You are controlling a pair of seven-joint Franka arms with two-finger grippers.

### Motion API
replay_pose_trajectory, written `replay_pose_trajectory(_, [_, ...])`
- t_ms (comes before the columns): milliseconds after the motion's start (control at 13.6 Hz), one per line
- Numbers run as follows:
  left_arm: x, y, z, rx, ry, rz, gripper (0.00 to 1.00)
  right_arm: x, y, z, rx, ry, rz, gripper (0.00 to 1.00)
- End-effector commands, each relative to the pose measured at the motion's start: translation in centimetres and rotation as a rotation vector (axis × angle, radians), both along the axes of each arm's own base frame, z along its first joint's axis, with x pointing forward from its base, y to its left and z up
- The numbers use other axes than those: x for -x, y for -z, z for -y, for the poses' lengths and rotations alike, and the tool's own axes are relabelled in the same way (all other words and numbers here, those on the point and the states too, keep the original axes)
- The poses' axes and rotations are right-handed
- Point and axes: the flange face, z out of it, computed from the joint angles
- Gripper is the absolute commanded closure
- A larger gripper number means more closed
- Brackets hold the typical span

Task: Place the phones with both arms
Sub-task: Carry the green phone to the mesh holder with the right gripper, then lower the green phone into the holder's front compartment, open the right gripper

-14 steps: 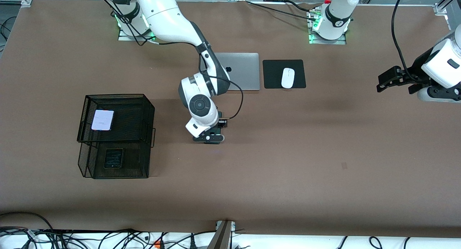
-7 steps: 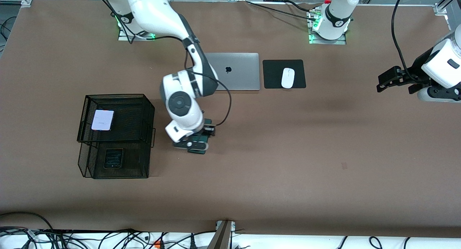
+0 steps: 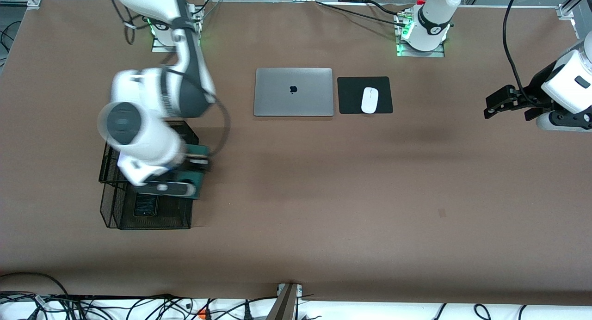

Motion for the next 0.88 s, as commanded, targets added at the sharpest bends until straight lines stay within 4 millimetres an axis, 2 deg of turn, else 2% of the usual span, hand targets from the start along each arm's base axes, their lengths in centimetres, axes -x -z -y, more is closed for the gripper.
replay_pose_trajectory(0, [0.3, -0.3, -0.1, -0.009, -0.006, 0.002, 0.00, 1.6, -0.7, 5.4, -0.023, -0.022, -0.094, 1.00])
replay_pose_trajectory(147, [0.3, -0.3, -0.1, -0.009, -0.006, 0.002, 0.00, 3.6, 1.4, 8.7, -0.091, -0.040, -0.117, 1.00])
replay_pose_trajectory(294, [0.3, -0.3, -0.1, -0.009, -0.006, 0.002, 0.00, 5.4, 3.4, 10.8, -0.140, -0.060, -0.081, 1.00])
replay_pose_trajectory(515, [0.4, -0.3, -0.1, -0.009, -0.006, 0.000, 0.00, 8.2, 8.7, 9.0, -0.121, -0.085, -0.038, 1.00])
replay_pose_trajectory(810, [0.4, -0.3, -0.1, -0.009, -0.006, 0.000, 0.00, 9.4, 10.9, 8.5, -0.105, -0.093, -0.034, 1.00])
